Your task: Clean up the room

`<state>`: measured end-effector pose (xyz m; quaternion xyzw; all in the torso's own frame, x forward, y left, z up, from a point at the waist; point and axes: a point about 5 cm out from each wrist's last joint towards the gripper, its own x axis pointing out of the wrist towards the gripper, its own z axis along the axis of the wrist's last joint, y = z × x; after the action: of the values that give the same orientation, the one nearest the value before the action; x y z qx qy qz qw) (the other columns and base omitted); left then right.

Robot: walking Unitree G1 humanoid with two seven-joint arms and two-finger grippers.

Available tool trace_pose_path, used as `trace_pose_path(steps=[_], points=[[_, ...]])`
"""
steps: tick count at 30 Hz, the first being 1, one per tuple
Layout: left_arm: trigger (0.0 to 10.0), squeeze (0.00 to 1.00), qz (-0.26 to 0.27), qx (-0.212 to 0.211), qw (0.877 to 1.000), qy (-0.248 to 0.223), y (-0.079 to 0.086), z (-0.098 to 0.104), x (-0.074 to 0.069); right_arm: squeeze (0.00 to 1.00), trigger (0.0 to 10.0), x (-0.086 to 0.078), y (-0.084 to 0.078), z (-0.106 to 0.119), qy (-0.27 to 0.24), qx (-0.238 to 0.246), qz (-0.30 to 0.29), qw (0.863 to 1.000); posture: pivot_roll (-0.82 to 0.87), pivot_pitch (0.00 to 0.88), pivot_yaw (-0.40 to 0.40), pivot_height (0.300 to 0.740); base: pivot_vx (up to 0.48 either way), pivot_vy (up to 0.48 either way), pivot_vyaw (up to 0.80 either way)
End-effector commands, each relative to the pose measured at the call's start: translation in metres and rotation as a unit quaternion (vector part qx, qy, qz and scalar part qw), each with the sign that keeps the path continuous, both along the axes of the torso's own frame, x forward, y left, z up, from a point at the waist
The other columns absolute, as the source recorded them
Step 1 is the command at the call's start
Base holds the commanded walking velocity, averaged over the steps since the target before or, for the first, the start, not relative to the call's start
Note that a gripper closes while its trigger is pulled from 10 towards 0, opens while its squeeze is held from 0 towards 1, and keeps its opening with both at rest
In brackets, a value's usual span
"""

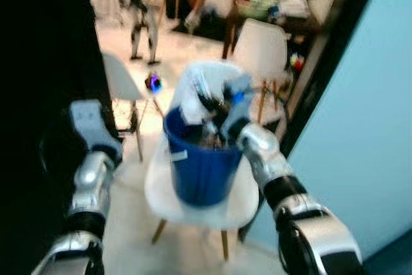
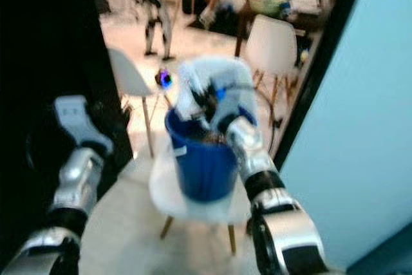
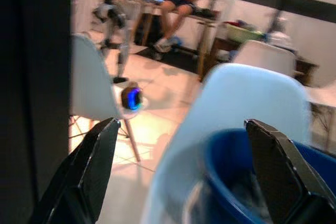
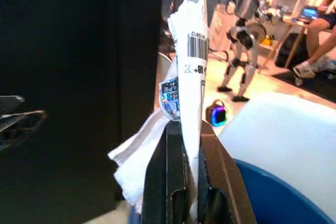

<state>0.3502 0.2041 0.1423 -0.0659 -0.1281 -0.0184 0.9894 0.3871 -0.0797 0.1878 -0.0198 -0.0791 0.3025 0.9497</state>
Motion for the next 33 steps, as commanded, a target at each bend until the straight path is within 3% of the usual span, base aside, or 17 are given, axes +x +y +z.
trace_pose_path(steps=[1,5,8,13,16,18,23,30,33], points=[[10.0,0.0,-0.002,-0.004,1.0,0.014,-0.002,-0.006,-0.002,0.0,10.0,-0.002,0.004,-0.01,0.021,-0.03,0.007,0.999,0.05,0.0,-0.091,0.725,0.48,0.0,-0.8],[10.0,0.0,0.004,-0.009,0.999,0.035,-0.004,-0.012,-0.002,0.0,10.0,-0.005,0.006,-0.017,0.04,-0.048,0.021,0.998,0.04,0.0,-0.083,0.725,0.391,0.0,-0.2],[10.0,0.0,0.019,-0.008,0.998,0.054,-0.001,-0.017,-0.002,0.0,10.0,-0.004,0.0,-0.036,0.081,-0.134,-0.006,0.988,0.04,0.0,-0.082,0.725,0.0,0.0,0.0],[10.0,0.0,0.018,-0.008,0.998,0.055,0.0,-0.019,-0.004,0.0,10.0,-0.002,-0.01,-0.046,0.103,-0.167,-0.042,0.98,0.05,0.0,-0.083,0.725,0.0,0.0,0.0],[10.0,0.0,0.028,-0.003,0.998,0.062,0.003,-0.022,-0.008,0.0,10.0,-0.003,-0.023,-0.059,0.149,-0.198,-0.063,0.967,0.05,0.0,-0.086,0.725,0.0,0.0,0.0],[10.0,0.0,0.041,0.001,0.997,0.067,0.006,-0.026,-0.011,0.0,10.0,-0.008,-0.024,-0.069,0.173,-0.221,-0.037,0.959,0.04,0.0,-0.085,0.725,0.0,0.0,0.0],[10.0,0.0,0.069,0.014,0.995,0.073,0.01,-0.028,-0.013,0.0,10.0,-0.013,-0.008,-0.068,0.166,-0.19,0.001,0.968,0.05,0.0,-0.086,0.725,0.0,0.0,0.0],[10.0,0.0,0.081,0.028,0.994,0.072,0.012,-0.025,-0.013,0.0,10.0,-0.014,-0.001,-0.068,0.169,-0.179,0.011,0.969,0.05,0.0,-0.086,0.725,0.0,0.0,0.0],[10.0,0.0,0.096,0.037,0.992,0.07,0.016,-0.022,-0.013,0.0,10.0,-0.019,0.012,-0.069,0.166,-0.168,0.062,0.97,0.05,0.0,-0.083,0.725,0.0,0.0,0.0]])
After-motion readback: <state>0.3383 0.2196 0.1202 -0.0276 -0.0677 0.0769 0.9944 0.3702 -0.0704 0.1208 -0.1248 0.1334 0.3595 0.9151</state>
